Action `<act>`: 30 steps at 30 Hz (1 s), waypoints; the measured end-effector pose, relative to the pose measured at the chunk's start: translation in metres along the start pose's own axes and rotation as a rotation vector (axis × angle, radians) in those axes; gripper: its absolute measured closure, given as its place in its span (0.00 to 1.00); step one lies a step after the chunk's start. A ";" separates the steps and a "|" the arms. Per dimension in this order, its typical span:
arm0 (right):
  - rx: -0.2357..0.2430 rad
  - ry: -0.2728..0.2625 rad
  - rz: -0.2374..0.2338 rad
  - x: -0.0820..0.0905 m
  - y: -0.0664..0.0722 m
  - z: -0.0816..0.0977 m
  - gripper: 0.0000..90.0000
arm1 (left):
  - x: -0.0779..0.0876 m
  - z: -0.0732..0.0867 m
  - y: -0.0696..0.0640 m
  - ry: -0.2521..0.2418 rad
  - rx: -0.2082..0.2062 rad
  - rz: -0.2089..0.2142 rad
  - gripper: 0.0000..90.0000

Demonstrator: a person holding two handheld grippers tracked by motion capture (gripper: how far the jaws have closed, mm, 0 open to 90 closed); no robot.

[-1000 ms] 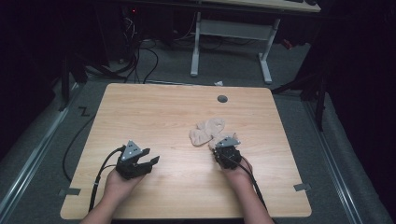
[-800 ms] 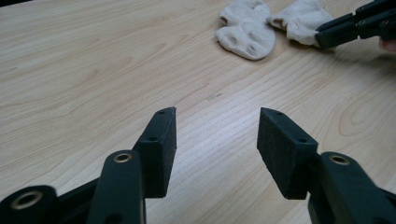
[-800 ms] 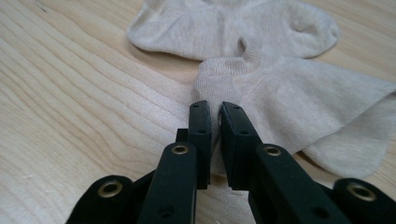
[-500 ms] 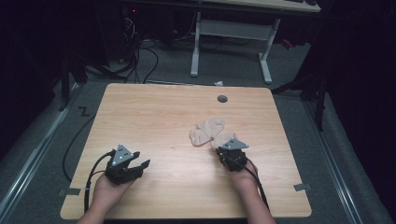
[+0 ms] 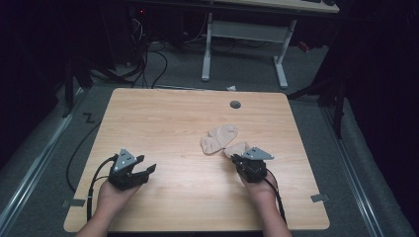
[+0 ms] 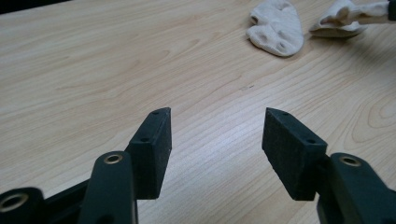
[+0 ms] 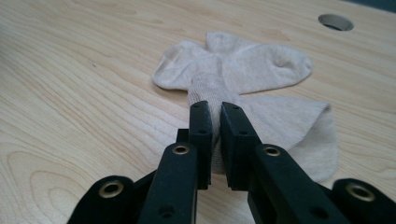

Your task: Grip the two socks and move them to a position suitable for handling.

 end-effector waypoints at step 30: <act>-0.028 -0.178 0.006 0.038 -0.003 -0.033 0.93 | -0.002 0.005 0.002 0.007 -0.001 -0.002 0.48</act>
Point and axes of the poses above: each handheld gripper's, and its own axes: x roughly backward along the jaws, z roughly out of its underside, y roughly to its left, the point moved 2 cm from there along -x, roughly forward along the jaws, and after that the axes turned 10 degrees about -y, right-handed, at the moved point
